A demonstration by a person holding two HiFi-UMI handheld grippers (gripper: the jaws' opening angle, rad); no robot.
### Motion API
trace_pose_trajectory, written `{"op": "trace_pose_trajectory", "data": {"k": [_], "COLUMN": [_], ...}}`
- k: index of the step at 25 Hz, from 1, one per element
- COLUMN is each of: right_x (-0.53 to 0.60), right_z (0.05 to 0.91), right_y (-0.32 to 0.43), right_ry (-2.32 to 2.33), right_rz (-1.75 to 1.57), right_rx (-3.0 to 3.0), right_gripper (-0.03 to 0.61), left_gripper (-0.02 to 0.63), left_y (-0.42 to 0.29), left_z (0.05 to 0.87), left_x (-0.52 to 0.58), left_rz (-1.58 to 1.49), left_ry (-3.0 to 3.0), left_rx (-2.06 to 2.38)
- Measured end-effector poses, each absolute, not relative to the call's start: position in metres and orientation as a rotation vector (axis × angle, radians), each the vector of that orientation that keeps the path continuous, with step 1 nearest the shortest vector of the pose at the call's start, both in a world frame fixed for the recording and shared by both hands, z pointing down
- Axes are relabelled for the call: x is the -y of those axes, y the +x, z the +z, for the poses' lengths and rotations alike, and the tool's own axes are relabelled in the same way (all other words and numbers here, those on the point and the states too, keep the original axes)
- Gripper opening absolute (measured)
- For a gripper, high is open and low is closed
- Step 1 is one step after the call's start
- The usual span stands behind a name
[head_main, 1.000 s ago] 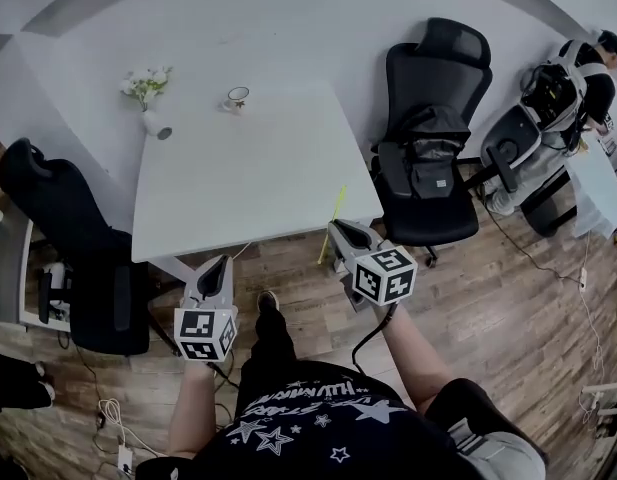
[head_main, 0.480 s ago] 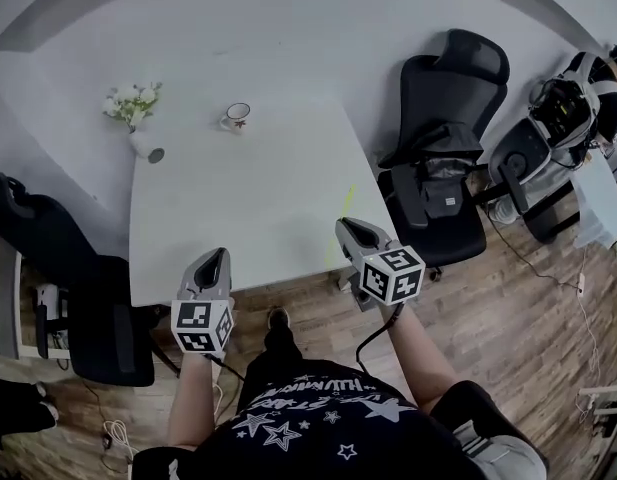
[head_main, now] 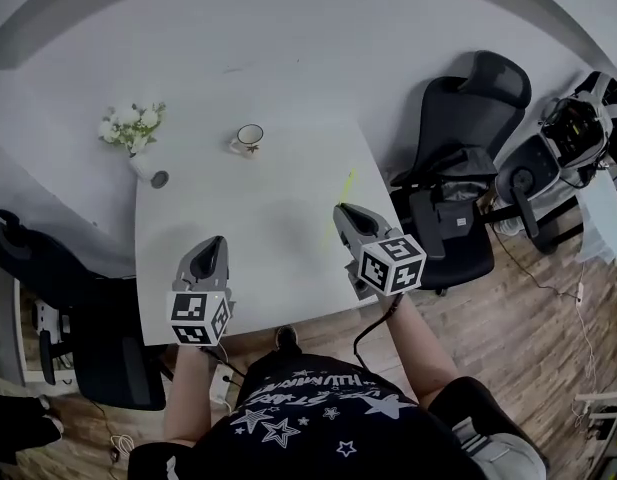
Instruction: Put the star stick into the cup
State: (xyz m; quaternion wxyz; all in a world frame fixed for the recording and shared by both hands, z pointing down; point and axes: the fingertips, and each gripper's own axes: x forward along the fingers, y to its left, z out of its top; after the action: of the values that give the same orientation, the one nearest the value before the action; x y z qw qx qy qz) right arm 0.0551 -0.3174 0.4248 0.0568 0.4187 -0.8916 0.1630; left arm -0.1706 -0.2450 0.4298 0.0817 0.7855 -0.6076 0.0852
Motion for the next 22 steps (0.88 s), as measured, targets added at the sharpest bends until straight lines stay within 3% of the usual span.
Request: {"op": "trace_pose_trajectory", "data": {"k": [22], "right_x": [0.503], "right_z": [0.391], "right_y": [-0.067], "right_ry": [1.376], "right_rz": [0.403], "right_rx": [2.816], "right_gripper": [0.034], "left_gripper": [0.003], "left_y": [-0.251], "left_z": [0.421], "left_x": [0.388], "left_rz": [0.21], "left_ry": [2.378], "left_rx": [1.819]}}
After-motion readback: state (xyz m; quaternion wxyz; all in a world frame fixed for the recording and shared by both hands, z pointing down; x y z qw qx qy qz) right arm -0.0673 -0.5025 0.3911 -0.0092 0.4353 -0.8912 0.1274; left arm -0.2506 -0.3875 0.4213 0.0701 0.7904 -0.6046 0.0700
